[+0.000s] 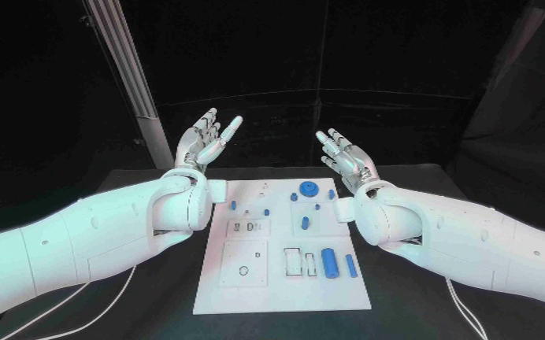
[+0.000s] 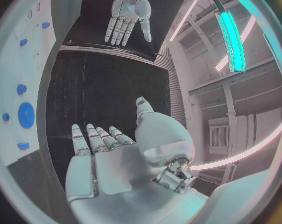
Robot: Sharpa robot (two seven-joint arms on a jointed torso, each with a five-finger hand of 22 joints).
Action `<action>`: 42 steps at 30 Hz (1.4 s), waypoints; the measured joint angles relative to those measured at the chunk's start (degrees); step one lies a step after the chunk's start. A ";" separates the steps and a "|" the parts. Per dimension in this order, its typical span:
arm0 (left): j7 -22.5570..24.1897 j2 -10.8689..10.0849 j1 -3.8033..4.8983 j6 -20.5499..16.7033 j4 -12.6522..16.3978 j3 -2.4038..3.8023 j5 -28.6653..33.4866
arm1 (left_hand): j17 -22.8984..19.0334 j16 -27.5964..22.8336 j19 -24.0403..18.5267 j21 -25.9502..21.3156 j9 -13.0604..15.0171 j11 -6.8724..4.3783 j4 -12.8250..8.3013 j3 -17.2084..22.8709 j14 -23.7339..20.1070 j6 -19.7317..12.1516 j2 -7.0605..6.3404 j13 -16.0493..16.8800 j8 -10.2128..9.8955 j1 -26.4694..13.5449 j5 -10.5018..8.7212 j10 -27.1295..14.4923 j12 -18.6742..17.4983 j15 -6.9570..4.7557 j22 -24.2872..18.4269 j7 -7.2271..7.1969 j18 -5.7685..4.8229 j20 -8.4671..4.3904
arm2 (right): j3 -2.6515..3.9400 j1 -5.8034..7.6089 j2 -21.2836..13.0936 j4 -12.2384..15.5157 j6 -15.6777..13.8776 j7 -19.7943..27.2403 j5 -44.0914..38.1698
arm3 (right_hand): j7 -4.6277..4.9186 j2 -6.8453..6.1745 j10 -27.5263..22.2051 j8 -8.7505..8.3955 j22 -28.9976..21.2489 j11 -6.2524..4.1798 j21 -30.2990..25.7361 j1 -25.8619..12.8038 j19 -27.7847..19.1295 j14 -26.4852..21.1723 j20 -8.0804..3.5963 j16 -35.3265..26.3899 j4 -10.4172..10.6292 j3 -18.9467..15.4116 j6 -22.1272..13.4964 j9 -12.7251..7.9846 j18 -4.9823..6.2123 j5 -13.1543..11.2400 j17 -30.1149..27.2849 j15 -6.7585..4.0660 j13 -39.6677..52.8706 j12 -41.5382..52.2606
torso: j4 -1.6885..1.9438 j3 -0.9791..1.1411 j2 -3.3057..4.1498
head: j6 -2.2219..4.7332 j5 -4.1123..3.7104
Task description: Assemble the parts on the task board
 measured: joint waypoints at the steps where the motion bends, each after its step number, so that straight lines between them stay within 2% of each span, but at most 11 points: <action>1: 0.22 0.00 0.00 0.18 0.00 -0.01 0.11 | 0.03 0.17 0.01 0.00 0.02 0.09 0.22 0.23 0.20 0.00 0.07 0.03 0.00 0.59 0.00 0.09 0.00 0.20 0.02 -0.01 0.03 0.18 | 0.08 0.01 0.24 -0.42 1.25 -0.32 -0.59 | 0.03 -0.03 0.32 0.00 0.05 0.32 0.14 0.93 0.19 0.28 0.19 0.32 -0.14 -0.06 0.03 0.05 -0.01 0.00 0.03 0.28 0.03 0.00 | -0.01 0.00 0.00 | 0.00 -0.01; 9: 1.20 -0.08 -0.10 1.89 -1.16 -0.02 0.67 | 1.19 2.20 1.24 0.85 0.59 3.03 0.25 2.58 7.31 4.44 3.08 0.78 1.15 1.63 0.00 5.18 1.21 1.98 0.46 0.20 0.06 1.83 | 0.24 0.12 0.68 -3.23 7.13 -1.79 -5.52 | 0.54 -0.49 10.39 2.23 1.87 2.88 3.61 10.17 8.22 9.38 0.60 5.50 -7.24 2.30 8.27 1.54 1.85 -3.93 1.08 2.42 1.46 2.86 | 0.01 -0.01 0.03 | -0.62 -0.24; 12: 1.24 -1.15 -0.20 3.61 -1.83 -0.04 1.02 | 2.52 4.98 8.09 3.99 1.26 5.44 0.09 4.02 16.42 10.30 4.54 1.42 2.44 2.68 0.00 12.08 2.58 4.34 2.14 0.59 -0.19 3.12 | 0.30 0.14 -0.35 -5.42 6.54 -1.61 -9.25 | 1.03 -0.97 20.31 4.24 3.39 3.20 6.89 13.79 16.06 18.54 0.59 8.72 -10.56 3.42 15.27 2.56 3.16 -5.26 1.61 2.30 2.38 5.34 | 0.12 -0.01 0.14 | -1.17 -0.48; 15: 1.25 -1.69 -0.26 5.12 -1.61 -0.07 1.20 | 3.61 7.76 17.78 8.44 1.77 6.55 -0.06 5.25 24.61 15.50 5.01 2.06 3.61 4.02 0.00 19.61 4.23 5.13 4.39 0.99 -1.38 3.36 | 0.30 0.14 -0.46 -6.10 6.09 -1.49 -12.25 | 1.52 -1.49 28.50 5.82 4.30 2.90 9.33 16.21 21.97 25.95 0.54 10.56 -12.84 4.18 21.45 3.26 4.48 -6.07 1.85 1.66 2.87 7.13 | 0.15 -0.07 0.27 | -1.29 -0.53; 17: 1.25 -2.09 -0.27 6.40 -1.05 -0.07 1.26 | 4.04 9.42 26.99 12.69 2.11 6.24 -0.45 5.79 29.22 19.67 5.89 2.62 4.50 4.91 0.00 27.46 5.95 4.58 6.29 1.33 -1.38 3.34 | 0.30 0.16 -0.44 -6.48 5.87 -1.41 -14.89 | 1.89 -2.01 33.80 6.85 4.77 2.49 10.90 18.15 26.01 31.07 0.41 11.34 -14.10 4.80 26.02 3.68 5.81 -6.70 1.89 1.01 3.02 8.02 | 0.22 -0.10 0.46 | -1.41 -0.55; 20: 1.25 -2.79 -0.25 8.19 -0.14 -0.07 1.26 | 4.47 11.60 32.71 15.26 2.27 5.46 -0.64 5.97 34.29 24.21 6.36 3.06 5.16 6.03 0.00 36.75 8.19 3.27 7.10 2.00 -0.71 3.16 | 0.31 0.21 -0.63 -7.25 5.68 -1.41 -18.68 | 2.45 -2.81 39.90 8.05 5.12 1.73 12.66 21.02 30.93 37.18 -0.08 11.65 -15.25 5.79 32.26 4.04 6.30 -7.68 1.93 0.00 3.03 8.79 | 0.31 -0.17 0.84 | -1.52 -0.68; 26: 1.17 -4.76 0.19 10.80 2.33 -0.07 0.80 | 4.89 14.38 38.32 17.40 2.86 3.74 -3.01 5.60 41.20 35.44 6.99 3.06 7.50 8.21 0.00 44.47 10.22 1.23 7.20 3.84 0.90 2.50 | 0.31 0.71 -1.50 -8.21 5.74 -1.82 -26.56 | 4.07 -4.46 49.67 8.87 5.18 0.13 15.15 25.06 39.27 47.55 -1.80 10.83 -16.67 7.22 42.63 4.13 6.74 -8.46 2.01 -2.19 3.03 8.57 | 0.62 -0.31 1.86 | -1.32 -0.91; 32: 0.83 -7.14 0.35 12.64 5.80 -0.06 -0.35 | 6.10 16.61 43.33 19.34 2.78 2.00 -5.13 4.87 47.31 39.67 7.65 3.05 7.96 9.75 0.00 49.36 10.65 -0.81 7.46 5.06 0.92 0.71 | 0.38 2.51 -1.34 -9.63 6.89 -3.25 -38.20 | 5.37 -5.34 56.39 8.88 5.52 -1.27 17.59 26.55 45.23 55.58 -3.86 10.32 -17.15 7.70 48.72 3.91 7.58 -8.11 2.34 -4.21 3.08 7.66 | 1.05 -0.46 3.30 | -1.01 -1.25; 38: 0.17 -9.19 0.45 14.09 9.52 -0.06 -1.78 | 6.88 16.80 45.19 19.87 2.58 1.25 -5.91 4.41 49.52 41.15 7.99 2.97 7.97 10.09 0.00 51.08 10.65 -1.65 7.46 4.90 0.92 -0.28 | 0.41 5.11 -0.97 -10.02 8.93 -6.83 -53.43 | 4.71 -6.02 61.16 8.65 7.00 -2.64 21.51 27.23 50.64 63.32 -6.22 10.85 -17.33 7.88 52.50 3.84 7.58 -6.78 3.25 -6.40 3.08 6.54 | 1.71 -0.64 4.97 | -0.87 -2.02; 40: -0.09 -9.61 0.44 14.54 10.65 -0.07 -2.23 | 6.88 16.80 45.36 19.87 2.58 1.07 -5.91 4.41 49.52 41.15 7.99 2.97 7.96 10.09 0.00 51.26 10.65 -1.65 7.45 4.90 0.92 -0.14 | 0.45 5.91 -0.70 -9.97 9.70 -8.71 -59.13 | 3.72 -7.79 65.45 7.43 10.21 -4.17 28.22 27.24 56.95 73.35 -9.28 13.78 -17.46 8.01 55.75 3.69 7.58 -4.87 5.57 -9.09 3.16 4.86 | 1.92 -0.71 5.45 | -0.77 -2.25; 42: -0.34 -9.78 0.44 14.89 11.40 -0.07 -2.55 | 6.93 16.80 45.36 19.87 2.58 1.27 -5.91 4.41 49.52 41.15 8.19 2.97 7.96 10.29 0.00 51.47 10.65 -1.65 7.45 4.90 0.92 -0.14 | 0.45 6.51 -0.44 -9.81 10.31 -10.50 -63.81 | 3.25 -8.24 66.77 6.81 11.72 -4.75 31.28 26.79 59.31 77.11 -10.40 15.58 -17.46 8.01 56.70 3.68 7.56 -4.63 6.95 -10.02 3.15 4.15 | 2.16 -0.77 6.04 | -0.63 -2.44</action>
